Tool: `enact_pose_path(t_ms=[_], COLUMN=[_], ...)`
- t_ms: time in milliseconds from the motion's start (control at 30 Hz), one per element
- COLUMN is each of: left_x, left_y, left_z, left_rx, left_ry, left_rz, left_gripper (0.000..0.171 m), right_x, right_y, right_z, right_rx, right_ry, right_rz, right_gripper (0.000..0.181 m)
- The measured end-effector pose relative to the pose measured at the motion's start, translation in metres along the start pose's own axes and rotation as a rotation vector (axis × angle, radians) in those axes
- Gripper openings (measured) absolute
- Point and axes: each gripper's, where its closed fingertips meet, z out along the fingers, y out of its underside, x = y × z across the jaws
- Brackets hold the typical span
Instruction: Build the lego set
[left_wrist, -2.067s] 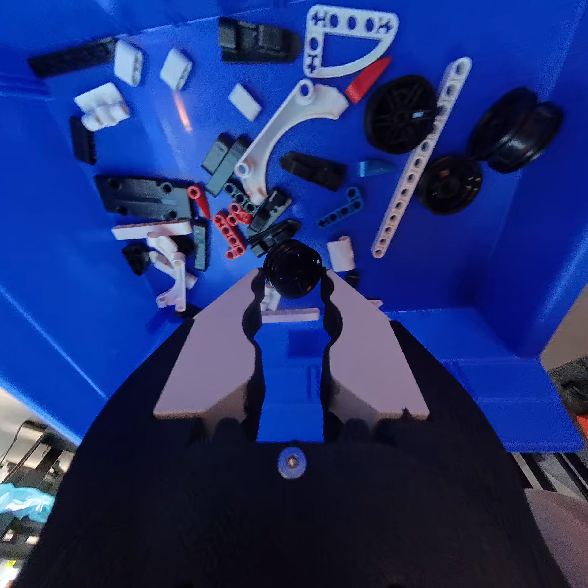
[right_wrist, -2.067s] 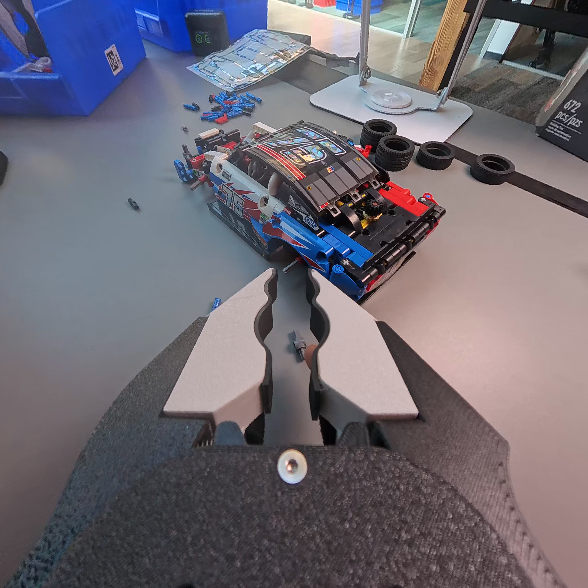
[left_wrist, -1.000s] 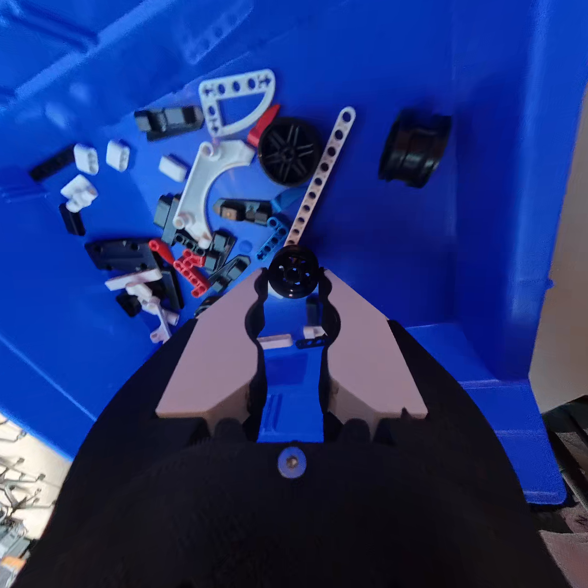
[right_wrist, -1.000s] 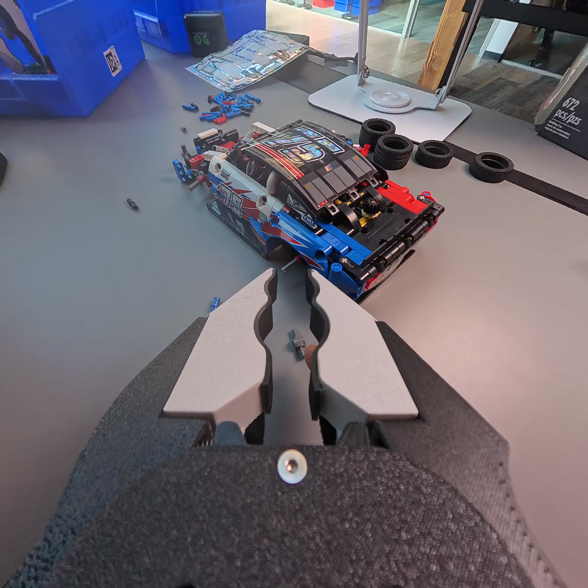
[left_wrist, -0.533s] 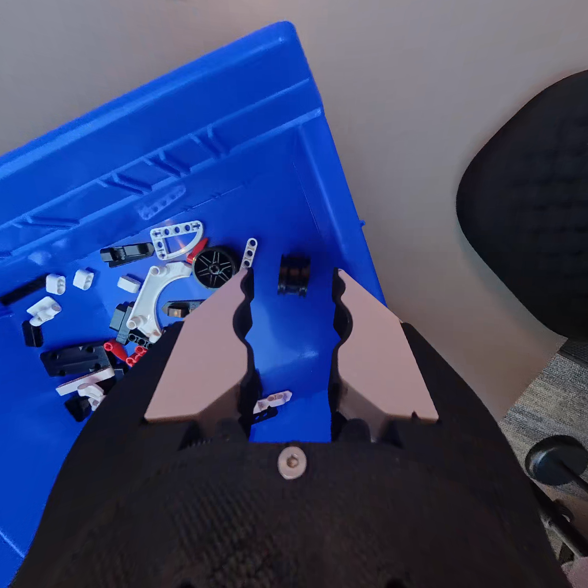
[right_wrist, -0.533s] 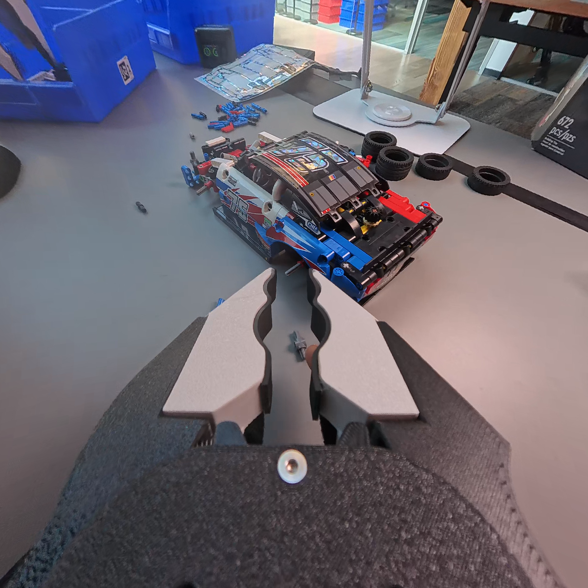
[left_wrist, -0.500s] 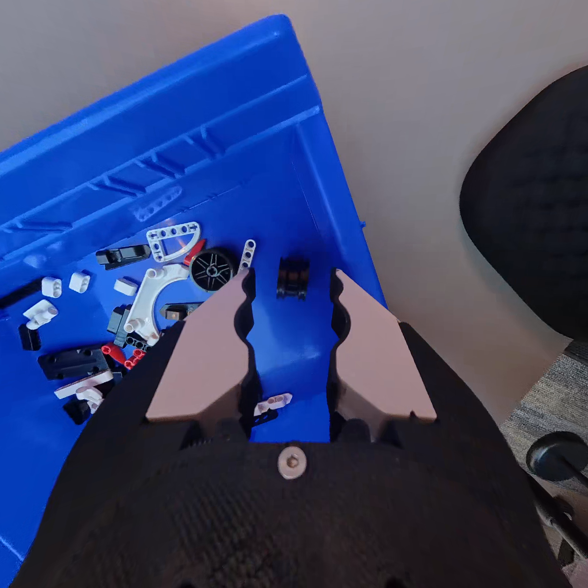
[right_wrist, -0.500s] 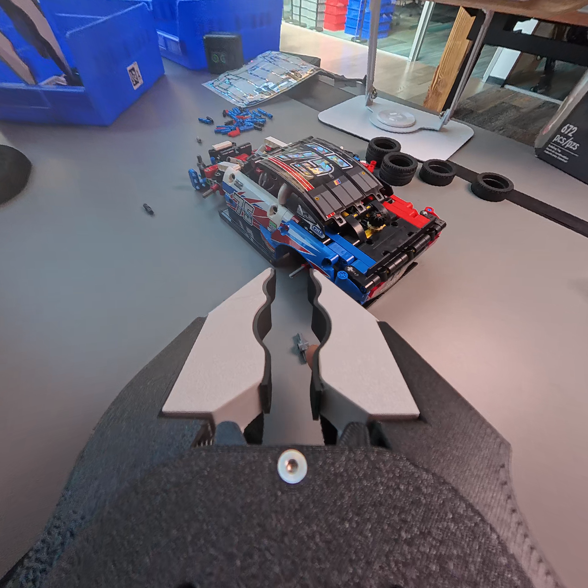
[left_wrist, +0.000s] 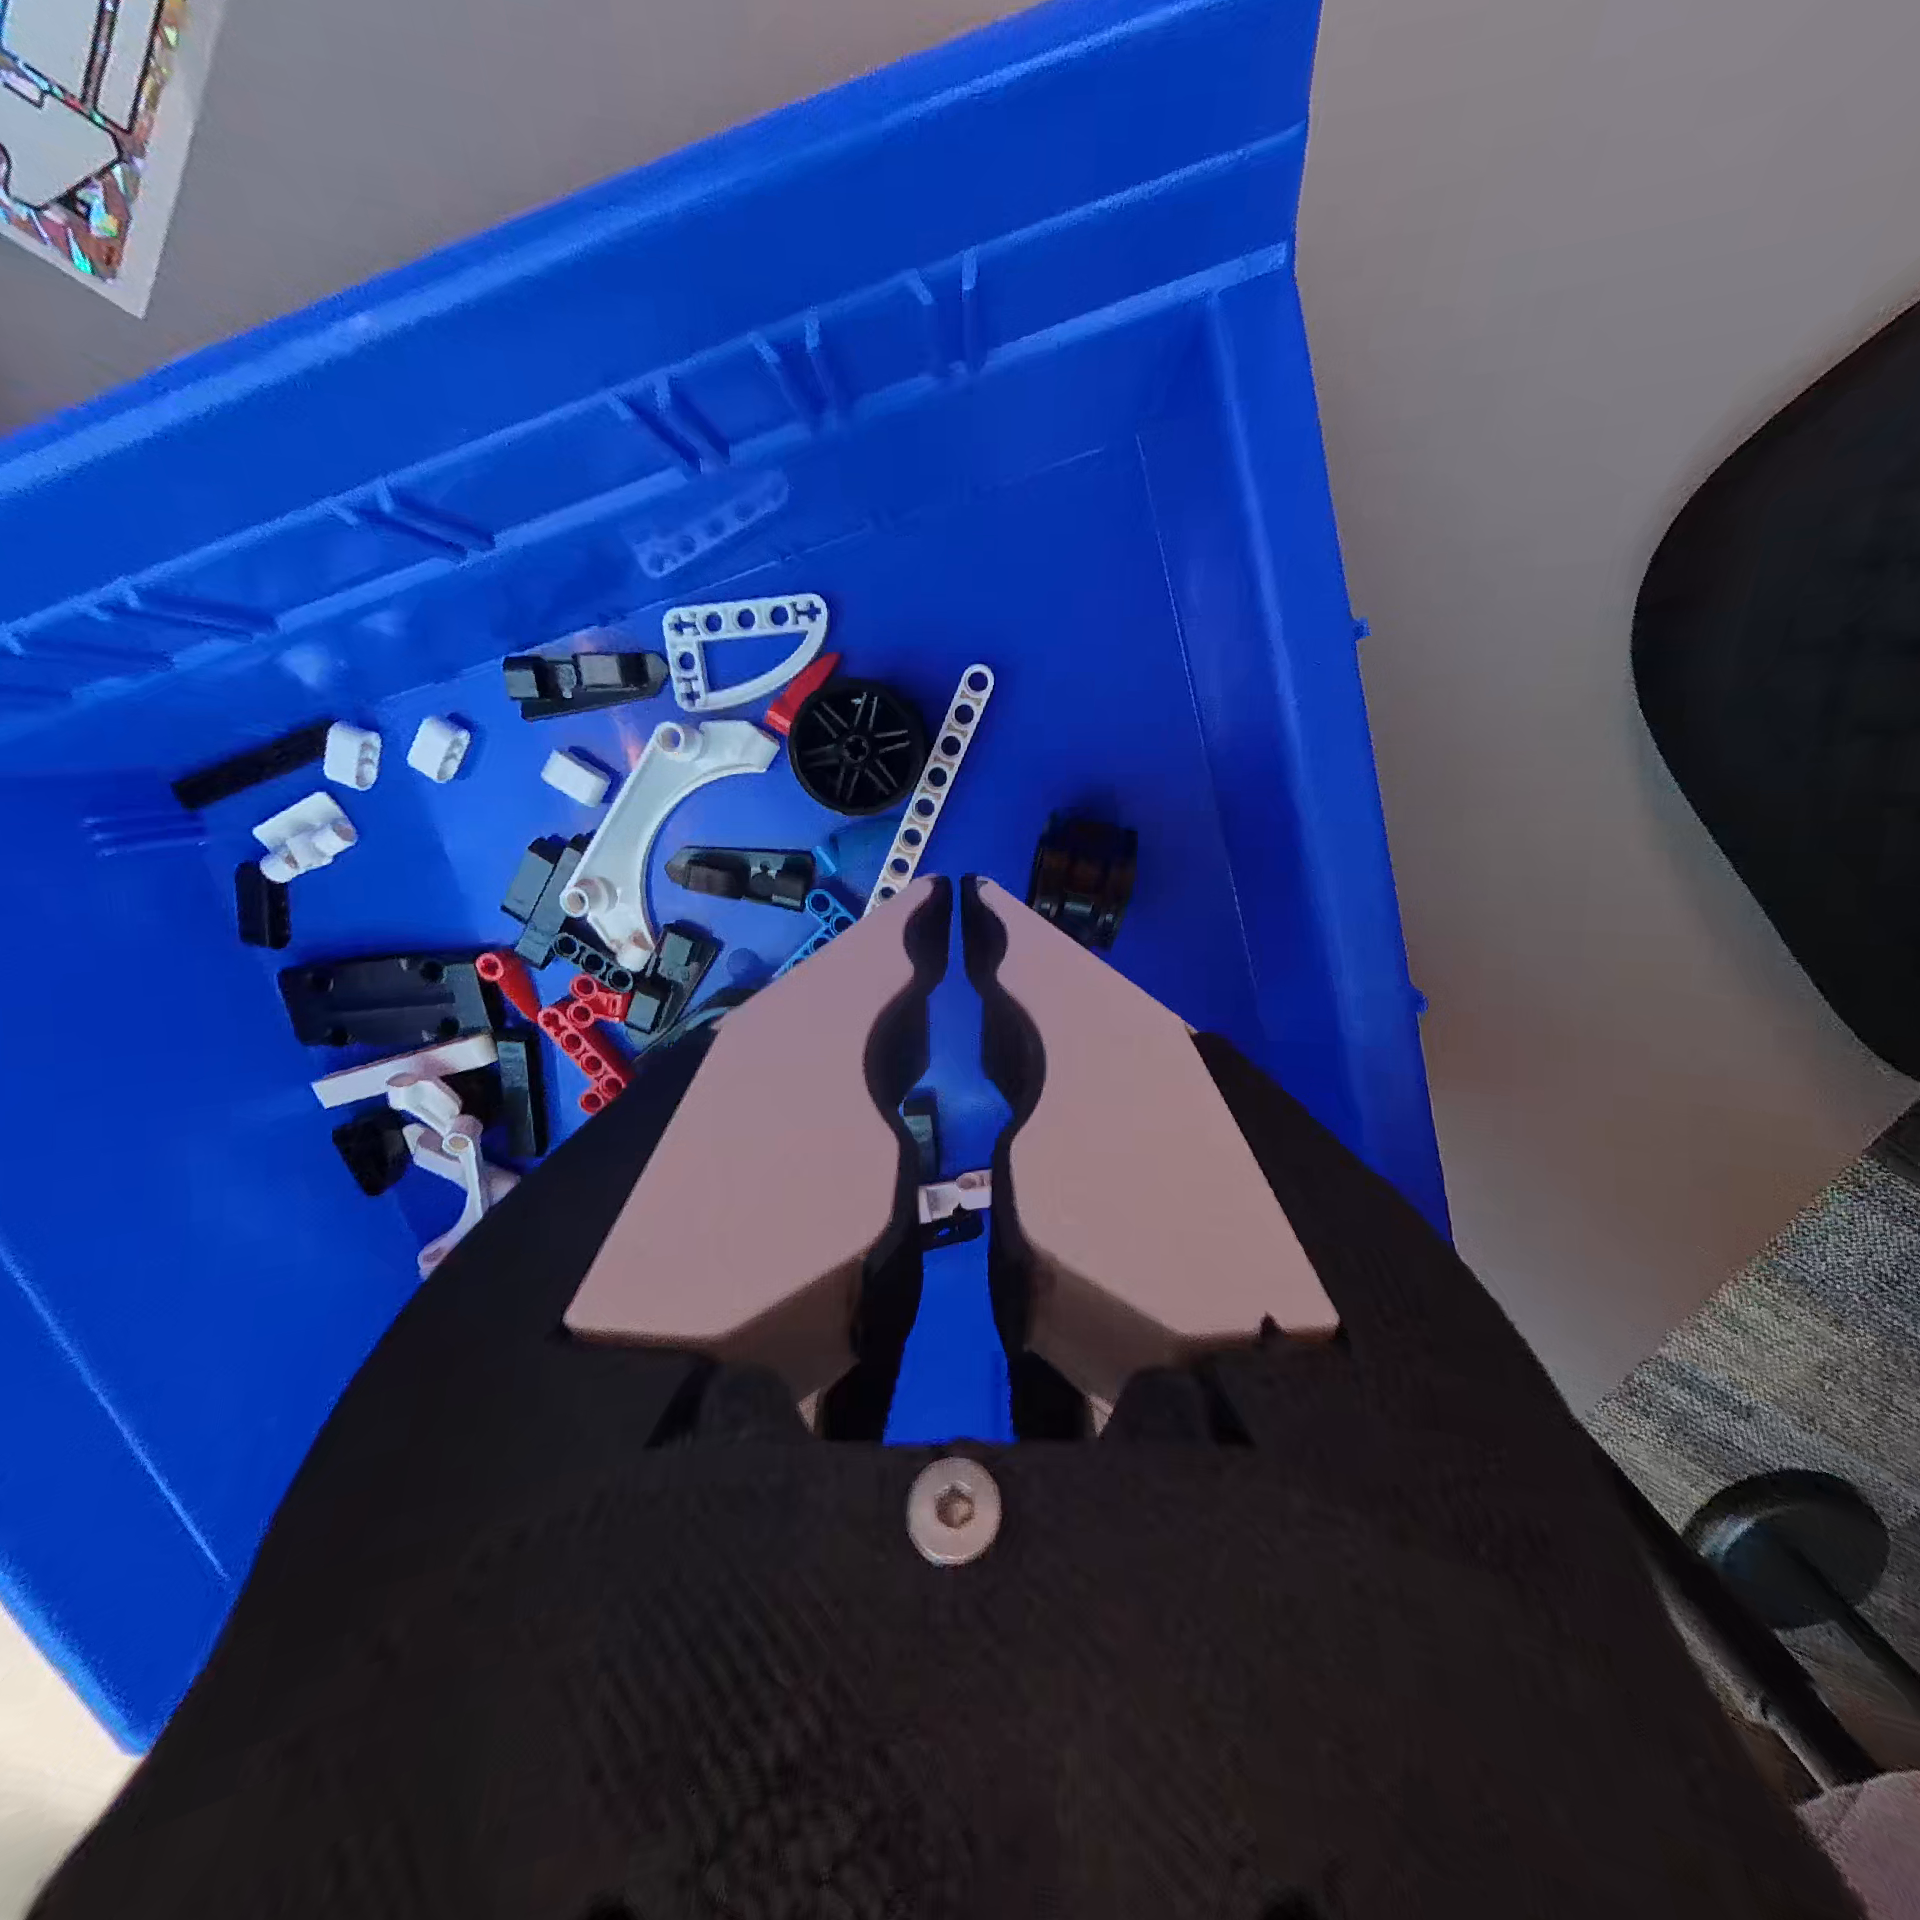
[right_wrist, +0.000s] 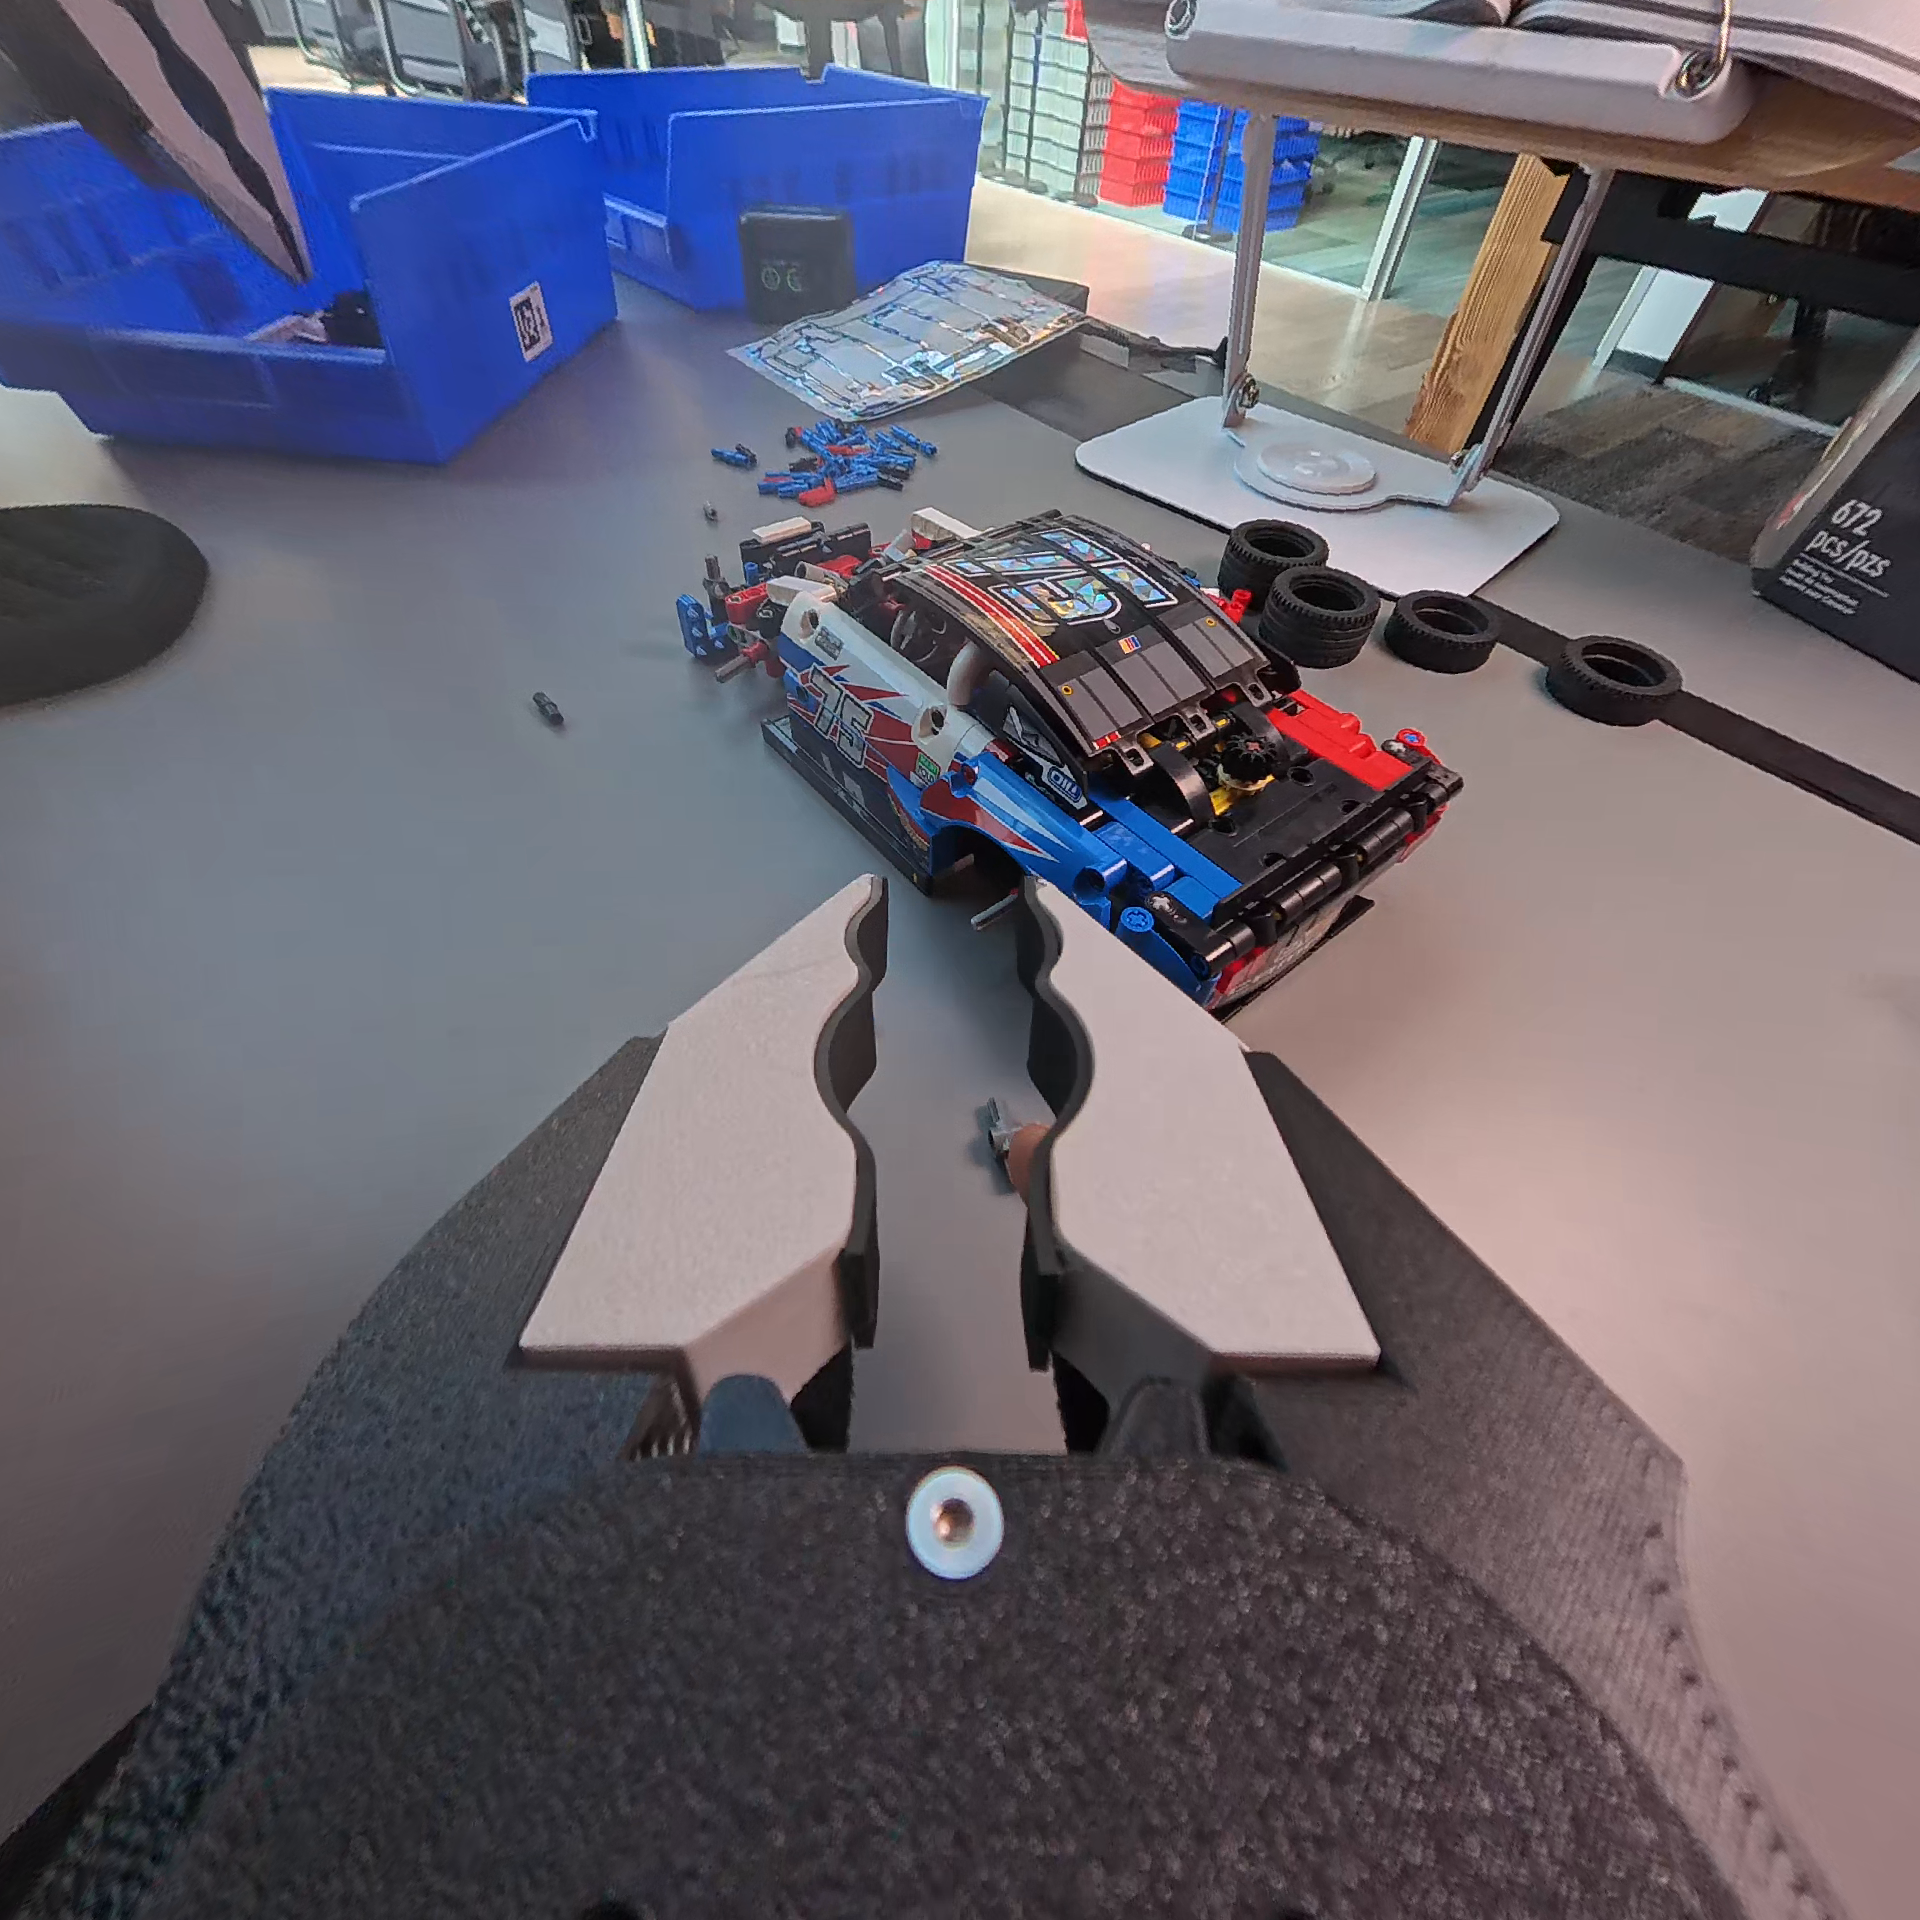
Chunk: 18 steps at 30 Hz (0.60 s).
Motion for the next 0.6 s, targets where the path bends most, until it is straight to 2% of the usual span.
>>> enact_pose_path(t_ms=[167, 267, 367, 467, 600], left_x=[0.007, -0.003, -0.015, -0.022, -0.022], left_y=[0.003, -0.003, -0.012, -0.010, 0.004], left_z=[0.010, 0.027, 0.039, 0.046, 0.036], left_rx=[0.009, 0.017, 0.022, -0.012, -0.066], left_ry=[0.024, -0.035, -0.078, -0.091, -0.059], left_rz=[-0.022, -0.031, -0.037, -0.025, -0.017], left_gripper=[0.041, 0.051, 0.048, 0.030, 0.030], right_x=[-0.002, -0.003, -0.004, -0.003, 0.000], right_y=[0.001, 0.002, 0.001, 0.001, 0.002], right_z=[0.004, 0.007, 0.010, 0.010, 0.008], right_rx=[-0.010, -0.018, -0.024, -0.026, -0.027], right_ry=[-0.003, -0.005, -0.005, 0.003, 0.013], right_rz=[-0.001, 0.000, -0.003, -0.005, 0.003], right_gripper=[0.022, 0.022, 0.022, 0.022, 0.021])
